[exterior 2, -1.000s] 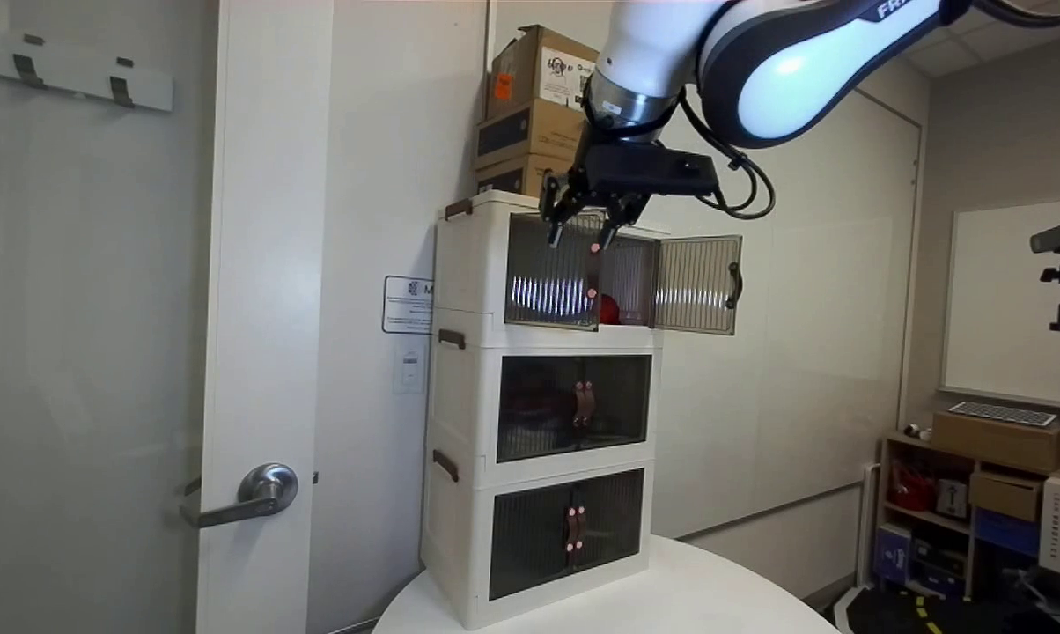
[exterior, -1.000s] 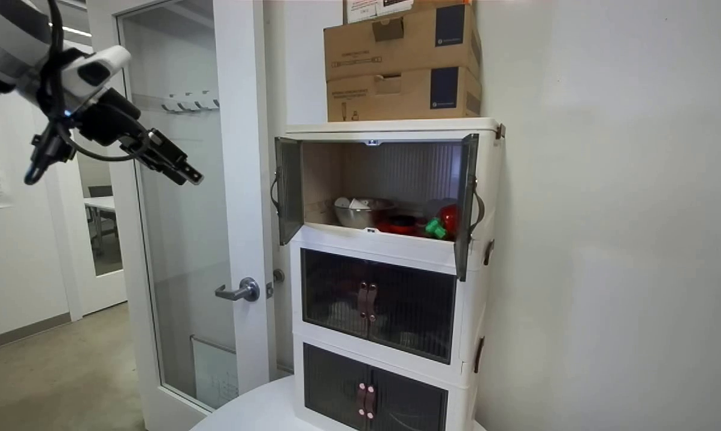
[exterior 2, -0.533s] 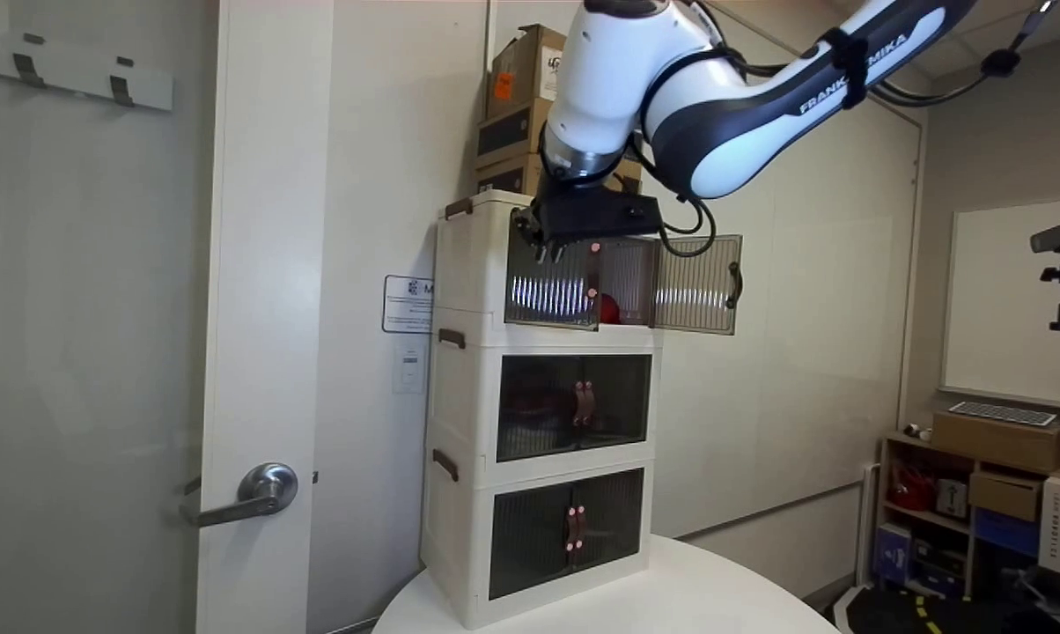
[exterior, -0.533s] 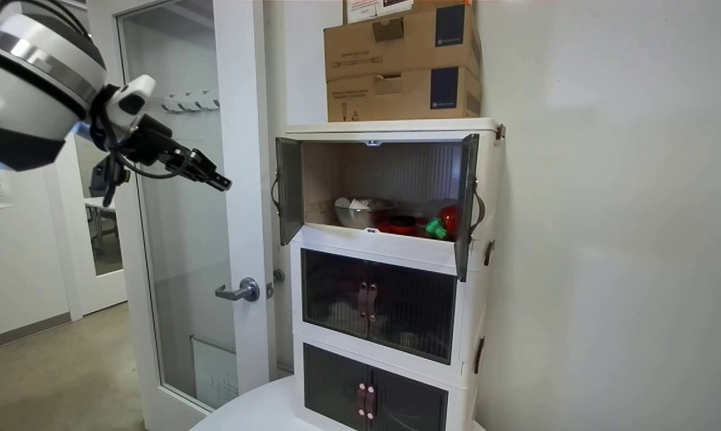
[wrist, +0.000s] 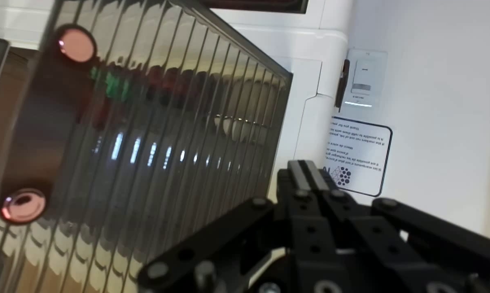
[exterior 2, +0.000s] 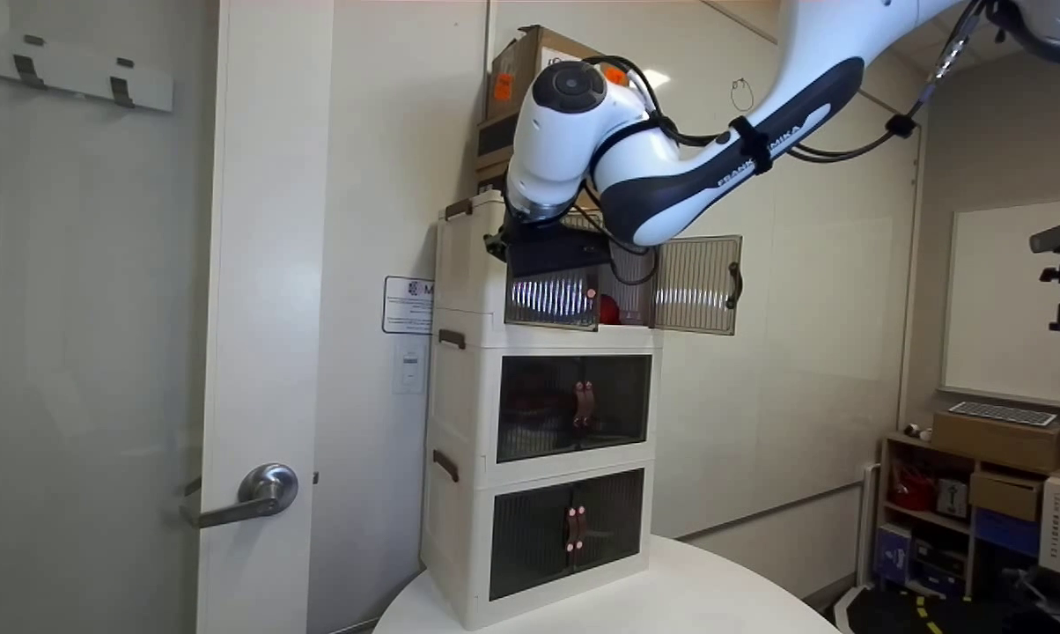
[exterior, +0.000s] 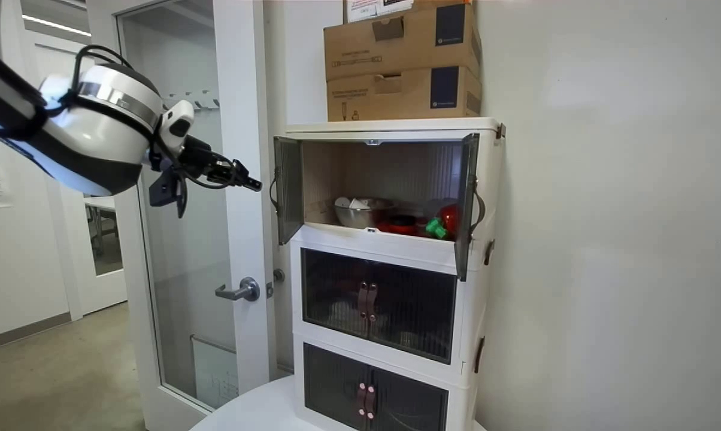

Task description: Close the open cabinet doors

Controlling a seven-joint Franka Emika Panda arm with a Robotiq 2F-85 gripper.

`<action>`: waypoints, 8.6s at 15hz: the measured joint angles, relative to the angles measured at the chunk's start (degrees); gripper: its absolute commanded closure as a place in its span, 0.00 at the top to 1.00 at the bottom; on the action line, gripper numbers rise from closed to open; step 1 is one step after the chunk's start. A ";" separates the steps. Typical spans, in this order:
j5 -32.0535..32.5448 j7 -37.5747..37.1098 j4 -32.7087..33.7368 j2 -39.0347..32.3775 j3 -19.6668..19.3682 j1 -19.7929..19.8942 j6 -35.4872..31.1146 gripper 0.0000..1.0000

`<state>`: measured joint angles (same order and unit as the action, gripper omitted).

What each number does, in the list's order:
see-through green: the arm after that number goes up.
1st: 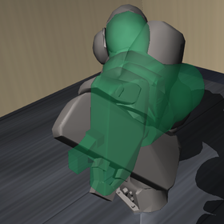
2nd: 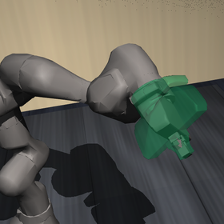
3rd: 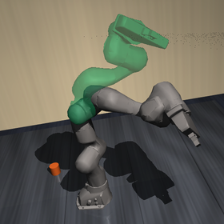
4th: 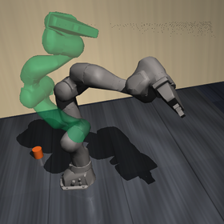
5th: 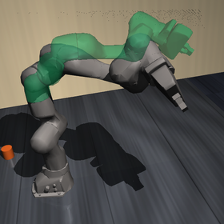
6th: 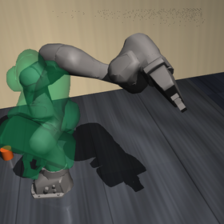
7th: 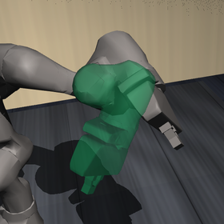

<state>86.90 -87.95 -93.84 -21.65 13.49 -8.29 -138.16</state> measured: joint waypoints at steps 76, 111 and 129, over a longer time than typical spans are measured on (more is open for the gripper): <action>-58.77 60.93 -10.30 29.59 -14.15 9.96 37.18 1.00; -79.00 100.30 59.76 -28.86 -25.07 33.55 19.05 0.00; -102.29 108.19 69.30 -19.98 -1.82 23.20 42.74 0.25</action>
<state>-15.39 20.24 -24.54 -41.62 11.67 14.91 -95.42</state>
